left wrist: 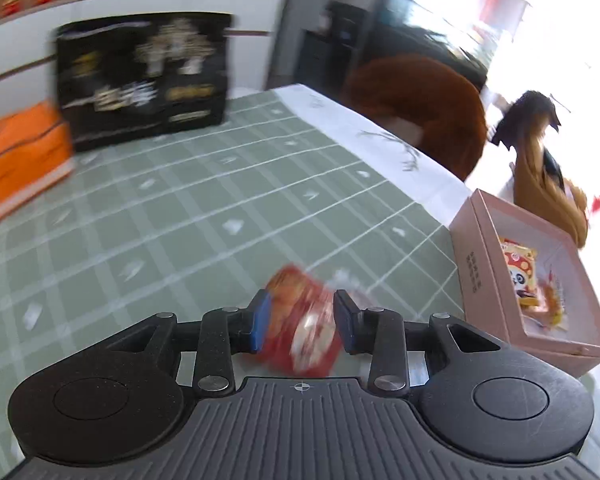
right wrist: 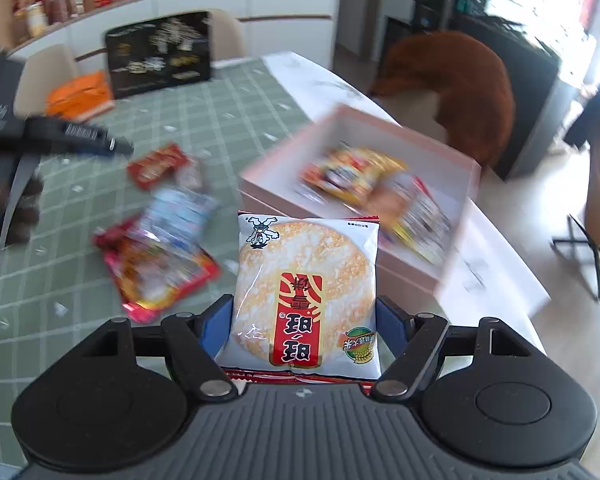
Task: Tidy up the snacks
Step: 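Grasp the white rice cracker pack with the right tool while the left tool grasps the red egg pack, then carry both packs over the pink box and open both tools to drop them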
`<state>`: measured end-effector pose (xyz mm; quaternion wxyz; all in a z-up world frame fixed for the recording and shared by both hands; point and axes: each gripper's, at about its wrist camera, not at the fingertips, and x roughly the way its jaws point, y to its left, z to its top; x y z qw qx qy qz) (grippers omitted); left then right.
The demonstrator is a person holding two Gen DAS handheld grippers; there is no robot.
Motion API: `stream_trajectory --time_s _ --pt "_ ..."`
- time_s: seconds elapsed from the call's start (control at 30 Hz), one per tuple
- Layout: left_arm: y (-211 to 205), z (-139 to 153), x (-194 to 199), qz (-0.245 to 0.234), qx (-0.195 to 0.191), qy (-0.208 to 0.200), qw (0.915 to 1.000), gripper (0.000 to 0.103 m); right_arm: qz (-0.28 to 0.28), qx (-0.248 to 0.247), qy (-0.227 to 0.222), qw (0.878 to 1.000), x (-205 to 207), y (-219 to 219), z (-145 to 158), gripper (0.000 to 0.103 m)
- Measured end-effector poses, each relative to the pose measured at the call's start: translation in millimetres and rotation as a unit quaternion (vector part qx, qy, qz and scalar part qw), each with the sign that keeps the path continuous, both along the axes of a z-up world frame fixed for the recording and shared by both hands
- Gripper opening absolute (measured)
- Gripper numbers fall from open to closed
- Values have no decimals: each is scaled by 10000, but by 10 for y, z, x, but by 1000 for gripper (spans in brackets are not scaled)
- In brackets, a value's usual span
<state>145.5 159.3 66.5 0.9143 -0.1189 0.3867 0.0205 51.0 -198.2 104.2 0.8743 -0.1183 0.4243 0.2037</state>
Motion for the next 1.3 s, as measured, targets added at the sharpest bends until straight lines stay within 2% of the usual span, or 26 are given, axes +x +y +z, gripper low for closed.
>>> stream_trajectory --time_s 0.07,0.17,0.2,0.27,0.33,0.5,0.57,0.63,0.73,0.8,0.83,0.9,1.07,1.2,1.3 --pt "-1 -79 214 -144 -16 149 9998 40 -140 23 130 9998 34 -165 -73 75" --pt "-105 -169 335 -539 552 411 9962 40 -208 86 279 9994 48 -380 -179 75" --pt "-138 -202 340 -728 705 547 9934 40 -192 107 310 9993 58 -430 -215 75" --pt "-226 -234 269 -1164 1089 549 9857 47 -139 147 368 9991 84 -519 -300 75" --pt "-325 -242 188 -1557 1358 612 9765 48 -82 190 444 9988 135 -580 -393 75" --pt "-433 -243 102 -2057 1627 798 9617 50 57 325 703 9970 220 -584 -594 75" --pt "-430 -240 121 -2100 1681 924 9587 58 59 371 915 9951 268 -563 -678 75" --pt "-383 -258 165 -1945 1647 1011 9617 65 80 432 1051 9935 276 -551 -736 77" --pt "-273 -289 240 -1531 1717 1101 9669 77 134 362 903 9952 211 -520 -753 77" --pt "-217 -308 269 -1399 1458 1195 9721 78 188 293 809 9961 176 -504 -762 77" --pt "-200 -319 276 -1427 1269 1311 9728 78 215 251 757 9966 153 -492 -768 78" --pt "-246 -365 220 -1589 1256 1454 9684 83 253 177 676 9972 126 -477 -777 79" --pt "-390 -358 -150 -1724 1322 1301 9674 79 214 103 525 9983 80 -455 -796 80" --pt "-417 -370 -376 -1568 1169 1113 9744 78 111 115 414 9990 68 -438 -817 84" --pt "-392 -360 -386 -1182 969 1051 9826 77 38 107 379 9992 96 -401 -823 85"
